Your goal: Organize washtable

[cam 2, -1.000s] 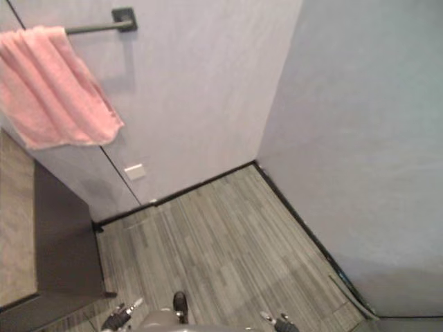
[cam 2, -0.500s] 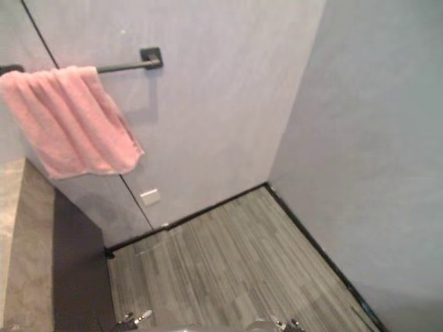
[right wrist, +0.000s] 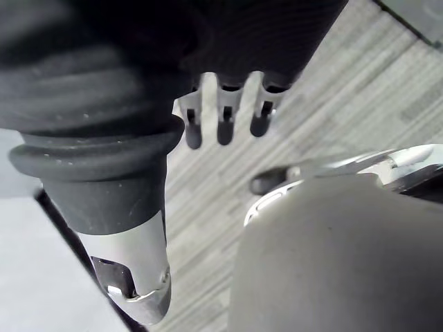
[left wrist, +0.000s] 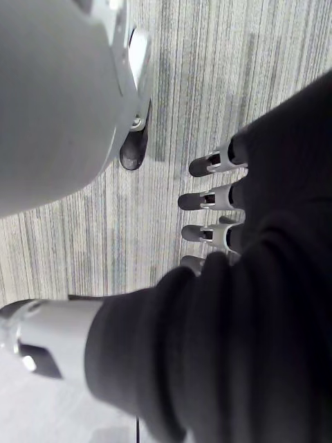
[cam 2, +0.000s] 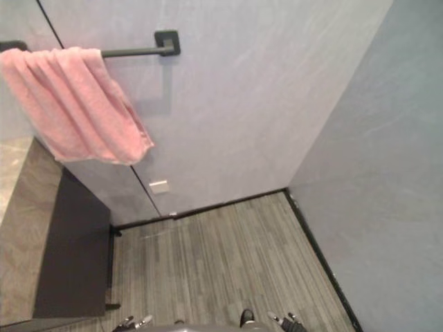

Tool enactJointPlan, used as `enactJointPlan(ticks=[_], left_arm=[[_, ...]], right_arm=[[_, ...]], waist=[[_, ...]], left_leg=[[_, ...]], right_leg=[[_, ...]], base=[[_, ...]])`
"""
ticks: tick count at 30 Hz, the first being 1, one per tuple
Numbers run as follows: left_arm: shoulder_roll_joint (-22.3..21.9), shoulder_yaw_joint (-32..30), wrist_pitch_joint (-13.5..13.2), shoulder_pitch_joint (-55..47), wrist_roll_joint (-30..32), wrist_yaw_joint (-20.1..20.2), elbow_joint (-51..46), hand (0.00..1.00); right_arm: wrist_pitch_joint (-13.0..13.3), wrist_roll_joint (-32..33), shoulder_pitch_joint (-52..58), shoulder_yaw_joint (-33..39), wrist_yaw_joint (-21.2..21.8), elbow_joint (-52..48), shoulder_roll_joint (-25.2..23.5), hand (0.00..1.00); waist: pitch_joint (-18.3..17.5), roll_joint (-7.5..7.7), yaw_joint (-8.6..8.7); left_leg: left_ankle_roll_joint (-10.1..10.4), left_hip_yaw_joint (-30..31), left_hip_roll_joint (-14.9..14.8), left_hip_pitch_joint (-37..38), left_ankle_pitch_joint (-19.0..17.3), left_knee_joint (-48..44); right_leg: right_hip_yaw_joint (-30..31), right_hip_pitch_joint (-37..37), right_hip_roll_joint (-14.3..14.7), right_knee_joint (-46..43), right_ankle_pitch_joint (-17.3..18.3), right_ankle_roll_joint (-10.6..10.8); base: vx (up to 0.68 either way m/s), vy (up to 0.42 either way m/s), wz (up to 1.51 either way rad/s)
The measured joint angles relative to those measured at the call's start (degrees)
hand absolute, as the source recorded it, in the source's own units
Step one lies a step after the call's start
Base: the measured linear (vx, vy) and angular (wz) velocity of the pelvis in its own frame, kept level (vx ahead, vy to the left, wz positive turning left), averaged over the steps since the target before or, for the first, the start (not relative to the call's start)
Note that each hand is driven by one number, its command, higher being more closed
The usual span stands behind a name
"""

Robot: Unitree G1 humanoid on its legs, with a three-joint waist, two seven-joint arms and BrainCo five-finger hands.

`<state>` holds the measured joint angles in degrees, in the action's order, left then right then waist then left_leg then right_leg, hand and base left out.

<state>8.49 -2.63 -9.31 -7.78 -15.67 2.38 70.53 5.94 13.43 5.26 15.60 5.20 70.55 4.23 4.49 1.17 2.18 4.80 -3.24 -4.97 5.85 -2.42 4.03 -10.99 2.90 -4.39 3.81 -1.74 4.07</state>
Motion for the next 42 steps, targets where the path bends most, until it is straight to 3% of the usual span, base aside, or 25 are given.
enactJointPlan(ticks=[13, 17, 19, 20, 22, 24, 27, 28, 31, 33, 34, 35, 37, 38, 40, 42], left_arm=[[-0.18, -0.02, -0.04, -0.17, -1.31, -0.01, 0.03, 0.00], [-0.35, -0.38, -0.09, -0.23, -1.70, -0.02, 0.03, 0.00], [-0.39, -0.64, -0.06, -0.16, -1.67, -0.01, -0.04, 0.00], [-0.35, -1.18, -0.03, -0.13, -1.51, -0.02, -0.06, 0.00], [-0.90, -1.60, 0.00, -0.35, -1.19, -0.08, -0.04, 0.00], [-0.94, -2.07, 0.07, -0.77, 0.04, -0.09, -0.28, 0.00], [-0.86, -2.15, 0.12, -0.91, 0.68, 0.02, -0.21, 0.00], [-0.51, -2.79, 0.20, -0.67, 1.37, 0.10, -0.17, 0.00], [-0.64, -6.19, 0.98, -0.67, 3.11, 0.10, -0.23, 0.00], [-1.67, -9.56, 1.54, -1.33, 4.14, 0.04, -0.65, 0.00], [-2.87, -11.71, 1.54, -2.23, 4.12, 0.09, -1.15, 0.00], [-3.33, -13.40, 1.60, -2.41, 4.03, 0.08, -2.39, 0.00], [-5.16, -16.40, 1.57, -2.53, 3.25, 0.04, -4.21, 0.00], [-6.41, -18.29, 1.60, -2.53, 2.09, -0.06, -4.75, 0.00], [-6.84, -17.99, 1.57, -2.41, 0.57, -0.02, -4.97, 0.00], [-6.63, -17.35, 1.47, -2.34, -1.05, -0.22, -5.62, 0.00]], right_arm=[[-0.06, -0.01, 0.30, 0.28, -0.11, -0.04, -0.05, 0.00], [-0.11, -0.14, 0.94, 0.41, -0.34, -0.15, -0.01, 0.00], [-0.14, -0.45, 0.93, 0.75, -0.43, -0.67, -0.01, 0.00], [-0.28, -0.58, 1.48, 1.59, -0.64, -1.62, -0.48, 0.00], [-0.19, -0.56, 2.26, 1.95, -0.69, -2.48, -0.16, 0.00], [0.09, -0.46, 1.75, 1.83, -1.06, -4.24, -0.10, 0.00], [0.28, -0.41, 1.78, 1.23, -1.22, -4.62, -0.38, 0.00], [0.32, -0.40, 1.93, 1.23, -1.34, -4.68, -0.69, 0.00], [0.21, 0.09, 3.30, 1.44, -1.46, -5.49, -1.29, 0.00], [0.01, 0.57, 4.49, 1.49, -1.42, -6.72, -1.41, 0.00], [-0.11, 0.58, 4.91, 1.39, -1.25, -7.07, -1.42, 0.00], [-0.29, 0.53, 4.94, 1.38, -1.36, -6.72, -1.43, 0.00], [-0.41, 0.10, 5.18, -0.16, -1.41, -7.34, -0.29, 0.00], [-0.55, -0.23, 5.03, -2.24, -1.51, -9.00, 0.92, 0.00], [-0.76, -0.79, 4.08, -2.76, -1.63, -8.95, 1.38, 0.00], [-0.85, -1.90, 3.49, -2.67, -1.67, -8.98, 0.78, 0.00]], waist=[[0.06, -0.12, -0.30], [0.03, -0.04, -1.13], [0.28, 0.43, -1.34], [0.59, 1.13, -1.31], [0.87, 0.62, -1.48], [2.11, -0.34, -0.73], [2.07, -0.54, 0.00], [2.26, -0.21, 0.05], [2.49, 0.86, 0.05], [2.25, 0.33, 0.45], [1.64, -0.01, 0.42], [1.80, -0.21, 0.04], [1.67, -0.97, -0.17], [1.88, -2.24, -1.10], [2.26, -2.11, -2.15], [2.67, -0.99, -3.15]], left_leg=[[-0.01, -0.37, -0.06, 0.61, 0.01, -0.17], [-0.05, -0.93, 0.25, 0.53, -0.01, 0.31], [-0.99, -1.07, 0.92, 0.21, -0.70, -0.51], [-2.89, -1.45, 2.48, 0.49, -2.17, -2.11], [-4.01, -1.23, 3.28, 2.29, -3.40, -1.72], [-6.00, 0.16, 3.61, 5.74, -4.41, -1.34], [-6.60, 0.92, 1.30, 6.12, -6.96, -3.49], [-6.54, 1.67, 0.67, 5.99, -7.96, -3.88], [-4.89, 3.83, 1.91, 7.28, -10.81, -5.00], [-4.07, 5.18, 1.49, 9.30, -13.53, -5.83], [-1.82, 5.59, 0.22, 9.41, -15.41, -10.50], [-1.19, 4.67, -0.29, 6.39, -15.70, -18.97], [2.97, 2.22, -2.72, -0.60, -12.35, -37.20], [4.10, 0.90, -6.02, -6.79, -6.28, -50.98], [2.63, -3.14, -9.03, -10.89, -7.89, -58.08], [2.46, -8.74, -9.71, -11.75, -10.57, -51.15]], right_leg=[[0.11, 0.81, -0.03, -0.10, -0.01, 0.01], [0.04, 0.00, -0.89, -1.03, 0.54, 0.66], [-0.14, -1.72, -2.17, -5.26, 3.22, 1.90], [-1.04, -3.03, -4.91, -11.49, 6.17, 3.77], [-1.76, -6.31, -7.20, -21.90, 7.44, 4.88], [-1.01, -13.92, -10.05, -39.30, 7.56, 5.35], [-0.56, -17.95, -6.70, -36.25, 10.06, 3.68], [0.12, -20.08, -4.63, -28.12, 8.69, 4.07], [0.77, -20.76, -3.32, -13.04, 3.66, 3.40], [1.17, -19.84, -2.39, -14.61, 3.05, 1.42], [2.01, -18.13, -1.52, -16.18, -0.36, -0.80], [1.48, -16.95, -1.60, -17.17, -1.79, -1.32], [-1.00, -13.27, -0.52, -17.10, 0.43, -2.39], [-1.50, -9.88, 0.67, -15.40, 1.62, -3.63], [-1.50, -4.86, 1.09, -12.31, 1.75, -3.85], [-1.59, 1.89, -1.35, -9.98, 1.75, -3.84]], base=[[0.00, 0.000, -0.01], [0.00, 0.000, 0.00], [0.02, 0.076, 0.12], [0.05, 0.114, 0.30], [0.04, 0.106, 0.19], [0.07, 0.136, 0.16], [0.16, 0.142, 0.16], [0.24, 0.085, 0.21], [0.38, 0.002, 0.35], [0.52, -0.115, 0.71], [0.57, -0.154, 0.78], [0.68, -0.218, 0.75], [0.57, -0.222, 0.36], [0.54, -0.204, -0.01], [0.50, -0.163, -0.06], [0.43, -0.080, 0.05]])
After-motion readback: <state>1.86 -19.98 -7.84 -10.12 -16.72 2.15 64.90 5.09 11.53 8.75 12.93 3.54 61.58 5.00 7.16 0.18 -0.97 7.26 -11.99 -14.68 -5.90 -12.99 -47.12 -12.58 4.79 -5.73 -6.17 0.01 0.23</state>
